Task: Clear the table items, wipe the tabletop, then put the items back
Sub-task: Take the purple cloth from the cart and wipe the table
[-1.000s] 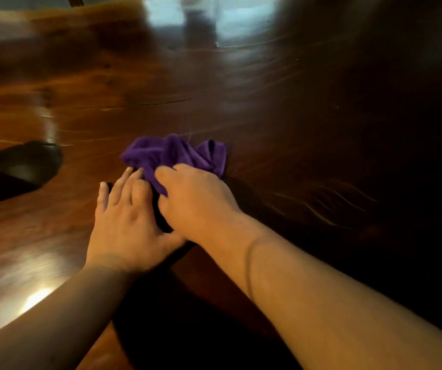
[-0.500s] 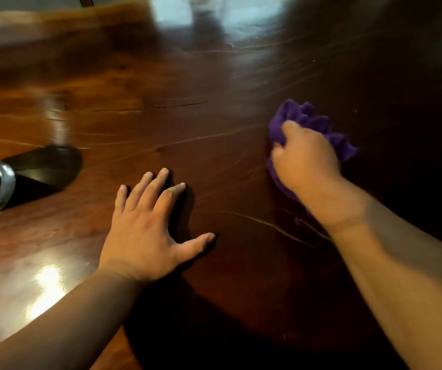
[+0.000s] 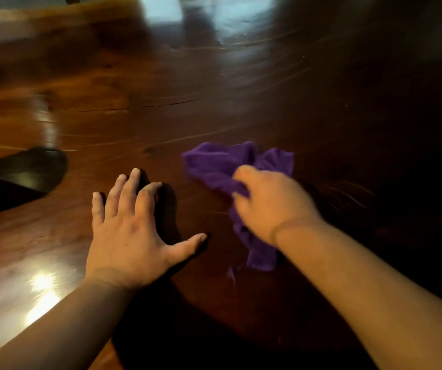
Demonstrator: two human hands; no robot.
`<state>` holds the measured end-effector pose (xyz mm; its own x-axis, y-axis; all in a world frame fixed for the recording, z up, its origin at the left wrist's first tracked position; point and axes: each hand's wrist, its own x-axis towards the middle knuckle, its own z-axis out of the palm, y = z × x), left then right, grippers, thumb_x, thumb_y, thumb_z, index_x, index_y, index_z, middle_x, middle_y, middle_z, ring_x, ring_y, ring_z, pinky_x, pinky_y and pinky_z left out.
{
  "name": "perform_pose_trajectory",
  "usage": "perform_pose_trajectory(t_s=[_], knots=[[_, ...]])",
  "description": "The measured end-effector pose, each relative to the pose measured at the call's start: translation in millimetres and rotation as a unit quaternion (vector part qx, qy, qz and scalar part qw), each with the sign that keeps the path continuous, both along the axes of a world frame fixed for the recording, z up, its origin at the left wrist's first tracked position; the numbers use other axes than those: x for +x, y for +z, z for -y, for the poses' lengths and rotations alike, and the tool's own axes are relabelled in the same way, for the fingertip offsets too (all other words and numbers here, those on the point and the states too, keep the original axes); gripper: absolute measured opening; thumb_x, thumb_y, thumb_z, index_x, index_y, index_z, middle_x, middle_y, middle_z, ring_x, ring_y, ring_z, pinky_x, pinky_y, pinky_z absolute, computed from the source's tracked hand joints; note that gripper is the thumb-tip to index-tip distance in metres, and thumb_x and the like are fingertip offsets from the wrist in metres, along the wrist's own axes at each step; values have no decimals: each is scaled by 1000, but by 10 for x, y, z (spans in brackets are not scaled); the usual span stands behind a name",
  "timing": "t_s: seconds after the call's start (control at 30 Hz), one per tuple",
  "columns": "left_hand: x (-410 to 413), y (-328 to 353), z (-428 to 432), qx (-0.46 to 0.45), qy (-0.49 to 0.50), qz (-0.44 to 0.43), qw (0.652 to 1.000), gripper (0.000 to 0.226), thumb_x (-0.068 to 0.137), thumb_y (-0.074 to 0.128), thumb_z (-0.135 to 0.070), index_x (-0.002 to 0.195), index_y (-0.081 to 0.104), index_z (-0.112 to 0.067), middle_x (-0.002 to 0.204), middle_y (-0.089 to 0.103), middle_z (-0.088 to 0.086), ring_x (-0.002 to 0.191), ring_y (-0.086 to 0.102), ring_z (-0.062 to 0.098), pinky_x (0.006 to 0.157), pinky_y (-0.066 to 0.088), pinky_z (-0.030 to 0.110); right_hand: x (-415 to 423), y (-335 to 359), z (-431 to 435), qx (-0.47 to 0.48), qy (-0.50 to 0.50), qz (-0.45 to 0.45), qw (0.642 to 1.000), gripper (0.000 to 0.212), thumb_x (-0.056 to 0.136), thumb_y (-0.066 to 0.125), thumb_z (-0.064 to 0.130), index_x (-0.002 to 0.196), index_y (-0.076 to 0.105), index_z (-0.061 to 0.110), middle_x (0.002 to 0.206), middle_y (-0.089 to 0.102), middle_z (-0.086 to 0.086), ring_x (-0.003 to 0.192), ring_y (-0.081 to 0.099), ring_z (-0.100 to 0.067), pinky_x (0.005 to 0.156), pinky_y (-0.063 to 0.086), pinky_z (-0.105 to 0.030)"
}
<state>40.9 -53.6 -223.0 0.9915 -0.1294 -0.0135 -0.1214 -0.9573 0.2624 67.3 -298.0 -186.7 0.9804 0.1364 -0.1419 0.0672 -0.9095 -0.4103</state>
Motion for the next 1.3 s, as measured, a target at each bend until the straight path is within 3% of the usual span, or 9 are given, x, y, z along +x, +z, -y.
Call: perform_pose_trajectory(t_s=[0.1, 0.27, 0.4, 0.5, 0.63, 0.8, 0.93, 1.1, 1.3], knots=[[-3, 1, 4, 7, -3, -3, 1000, 113, 61, 44, -104, 144, 40, -27, 165, 29, 12, 155, 14, 30, 121, 10, 65, 151, 23, 610, -32, -96, 49, 994, 16, 90, 63, 29, 102, 60, 19, 92, 70, -18, 89, 66, -42, 70, 51, -46], [-1, 41, 18, 18, -6, -14, 1000, 113, 63, 42, -104, 145, 41, -26, 166, 28, 12, 156, 12, 30, 121, 9, 65, 553, -12, 558, -69, -184, 33, 980, 12, 93, 55, 26, 91, 43, 22, 93, 65, -15, 93, 63, -41, 67, 35, -37], [-3, 77, -5, 18, -7, -26, 999, 116, 63, 38, -105, 146, 40, -25, 166, 27, 13, 156, 12, 31, 122, 7, 63, 410, -30, -443, -26, -44, 27, 998, 18, 88, 57, 25, 89, 39, 27, 91, 67, -12, 86, 65, -38, 61, 34, -36], [0, 81, -46, 5, -14, -48, 999, 125, 65, 30, -101, 150, 30, -9, 168, 21, 16, 156, 6, 30, 123, 3, 61, 86, -14, -1115, 15, 79, 2, 997, 20, 89, 54, 27, 88, 34, 31, 76, 53, 0, 75, 62, -30, 55, 32, -35], [-3, 136, -88, -28, -11, -67, 997, 128, 60, 45, -95, 152, 27, -7, 170, 17, 11, 157, 1, 24, 124, -4, 52, 66, -23, -1140, 44, 93, -19, 995, 11, 93, 50, 32, 90, 39, 32, 78, 51, 5, 72, 54, -22, 58, 39, -39], [-263, 378, -556, -3, -44, -95, 995, 126, 58, 47, -102, 149, 42, -16, 163, 35, 6, 151, 25, 28, 123, 19, 54, -158, 63, -1351, 45, 164, -49, 984, 18, 92, 52, 35, 88, 35, 37, 77, 50, 8, 63, 47, -15, 50, 36, -35], [-893, 571, -1322, 13, -40, -84, 996, 112, 62, 51, -102, 132, 59, -15, 146, 55, 9, 134, 48, 31, 107, 42, 55, -609, 109, -1926, 34, 240, -58, 968, 13, 94, 50, 35, 93, 38, 33, 75, 48, 8, 65, 50, -20, 51, 37, -37], [-1596, 645, -2234, 15, -1, -91, 996, 101, 65, 61, -95, 124, 62, -13, 135, 59, 7, 120, 55, 33, 97, 47, 52, -1186, 156, -2886, 28, 331, -60, 941, 14, 92, 51, 32, 95, 37, 29, 78, 51, 5, 73, 59, -32, 55, 37, -38], [-2092, 668, -3162, 19, 19, -121, 992, 99, 65, 60, -95, 114, 62, -9, 131, 58, 10, 115, 55, 34, 90, 48, 51, -1582, 223, -3880, 20, 420, -93, 903, 14, 92, 51, 27, 104, 45, 25, 81, 52, 5, 66, 51, -24, 52, 38, -38]])
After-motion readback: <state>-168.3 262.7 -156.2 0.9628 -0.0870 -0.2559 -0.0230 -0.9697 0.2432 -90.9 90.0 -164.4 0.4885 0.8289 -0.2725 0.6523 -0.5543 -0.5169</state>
